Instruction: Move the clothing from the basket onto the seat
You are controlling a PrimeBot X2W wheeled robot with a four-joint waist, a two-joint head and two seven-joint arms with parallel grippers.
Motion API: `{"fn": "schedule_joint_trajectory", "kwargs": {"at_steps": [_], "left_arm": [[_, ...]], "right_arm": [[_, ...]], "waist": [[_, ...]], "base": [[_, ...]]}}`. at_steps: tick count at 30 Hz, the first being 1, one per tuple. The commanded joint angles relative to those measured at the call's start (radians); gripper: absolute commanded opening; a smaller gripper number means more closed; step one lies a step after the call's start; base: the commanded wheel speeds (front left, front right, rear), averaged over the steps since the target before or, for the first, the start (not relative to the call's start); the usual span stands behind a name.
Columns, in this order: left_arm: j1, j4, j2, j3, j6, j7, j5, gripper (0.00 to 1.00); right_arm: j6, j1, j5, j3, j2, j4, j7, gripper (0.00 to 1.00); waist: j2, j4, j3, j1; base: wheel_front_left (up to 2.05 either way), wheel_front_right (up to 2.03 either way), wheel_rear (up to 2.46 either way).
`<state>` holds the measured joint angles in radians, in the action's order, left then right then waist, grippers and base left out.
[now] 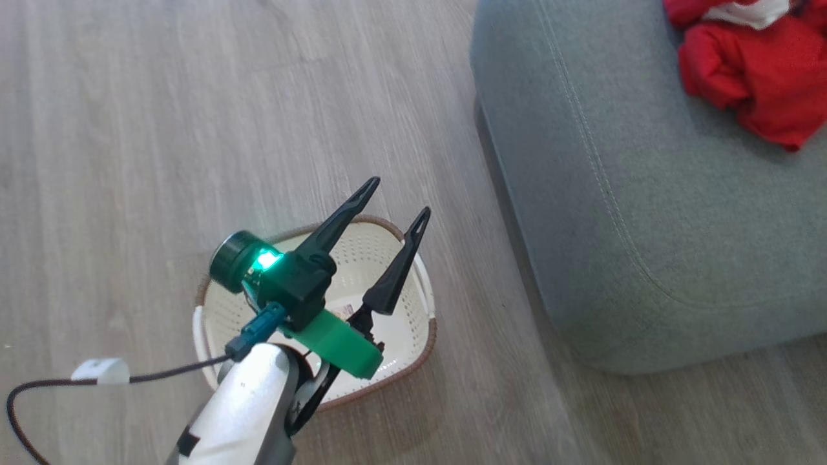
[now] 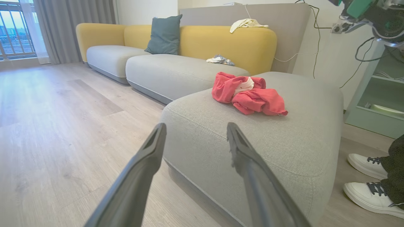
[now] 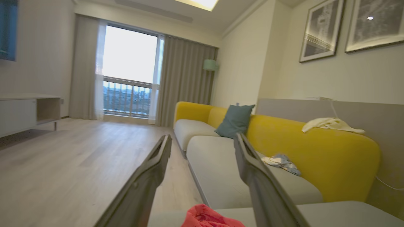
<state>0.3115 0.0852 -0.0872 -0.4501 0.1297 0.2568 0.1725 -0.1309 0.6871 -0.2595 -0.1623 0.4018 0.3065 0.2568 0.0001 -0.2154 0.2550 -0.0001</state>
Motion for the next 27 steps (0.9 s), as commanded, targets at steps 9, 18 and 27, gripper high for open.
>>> {"fn": "schedule_joint_trajectory", "kwargs": {"at_steps": [9, 18, 27], "left_arm": [[-0.057, -0.041, 0.031, 0.157, -0.006, 0.005, -0.032, 1.0], [-0.12, -0.078, 0.036, 0.266, -0.11, 0.005, -0.039, 1.0], [-0.17, -0.088, 0.037, 0.338, -0.221, 0.005, 0.001, 1.0]], "right_arm": [[0.0, -0.185, -0.086, 0.142, -0.003, -0.198, 0.005, 1.0], [0.0, -0.306, -0.105, 0.226, -0.072, -0.255, 0.005, 1.0], [0.0, -0.433, -0.112, 0.208, -0.195, -0.251, 0.005, 1.0]], "waist": [[-0.0001, 0.099, -0.092, 0.0001], [-0.0001, 0.192, -0.145, 0.0001], [-0.0001, 0.267, -0.173, 0.0001]], "base": [[0.0, 0.0, 0.0], [0.0, 0.0, 0.0], [0.0, 0.0, 0.0]]}}
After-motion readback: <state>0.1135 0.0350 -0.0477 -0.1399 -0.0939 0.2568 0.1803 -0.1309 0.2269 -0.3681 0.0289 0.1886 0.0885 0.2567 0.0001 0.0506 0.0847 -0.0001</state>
